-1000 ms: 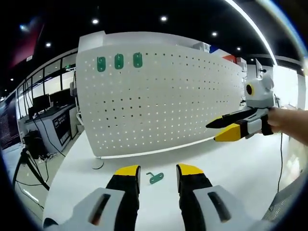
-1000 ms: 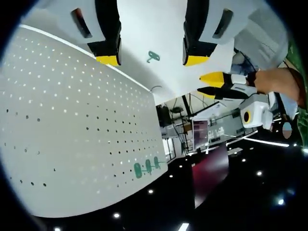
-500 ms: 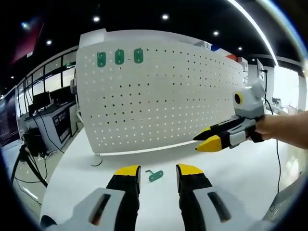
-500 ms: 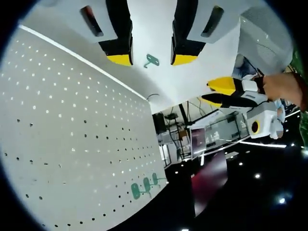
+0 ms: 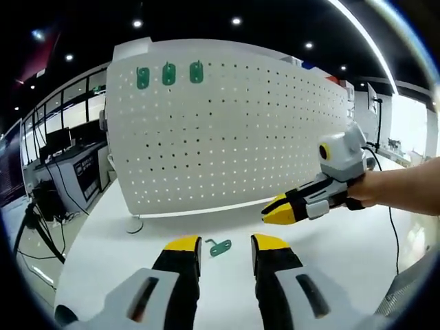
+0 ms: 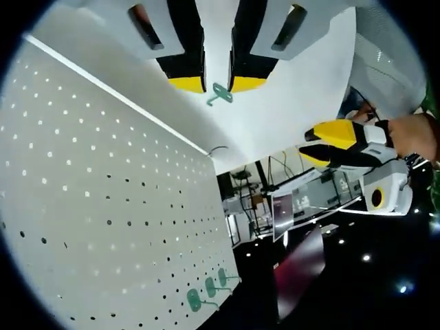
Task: Insert the hook assembly into the mounting plate slot until the hook locks in place.
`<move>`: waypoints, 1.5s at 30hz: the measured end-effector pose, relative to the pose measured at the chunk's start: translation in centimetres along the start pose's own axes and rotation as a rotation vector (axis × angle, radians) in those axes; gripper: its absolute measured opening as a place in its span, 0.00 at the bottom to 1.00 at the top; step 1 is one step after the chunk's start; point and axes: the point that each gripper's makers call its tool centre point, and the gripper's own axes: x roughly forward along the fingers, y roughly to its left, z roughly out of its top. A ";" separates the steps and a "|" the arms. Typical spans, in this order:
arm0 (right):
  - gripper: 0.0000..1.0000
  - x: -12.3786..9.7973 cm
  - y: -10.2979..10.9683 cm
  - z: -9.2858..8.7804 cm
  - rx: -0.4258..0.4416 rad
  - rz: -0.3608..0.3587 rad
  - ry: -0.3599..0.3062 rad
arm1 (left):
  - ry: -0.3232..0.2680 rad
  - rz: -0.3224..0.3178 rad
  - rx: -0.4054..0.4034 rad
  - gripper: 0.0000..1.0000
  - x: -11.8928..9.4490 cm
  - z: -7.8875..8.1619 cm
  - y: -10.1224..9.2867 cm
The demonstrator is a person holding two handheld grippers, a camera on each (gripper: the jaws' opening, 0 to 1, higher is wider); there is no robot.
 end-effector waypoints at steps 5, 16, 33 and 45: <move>0.09 0.9 -0.3 -0.4 0.000 0.009 0.013 | 0.003 0.001 -0.002 0.30 0.1 -0.1 0.0; 0.13 3.2 -0.4 -1.7 0.016 0.037 0.047 | 0.014 0.005 -0.004 0.31 0.3 -0.5 0.4; 0.09 6.1 -0.8 -3.6 0.027 0.077 0.084 | 0.044 0.002 -0.010 0.30 0.7 -1.5 0.8; 0.08 7.0 -0.8 -3.8 0.006 0.100 0.093 | 0.061 0.005 -0.019 0.29 1.1 -2.4 1.1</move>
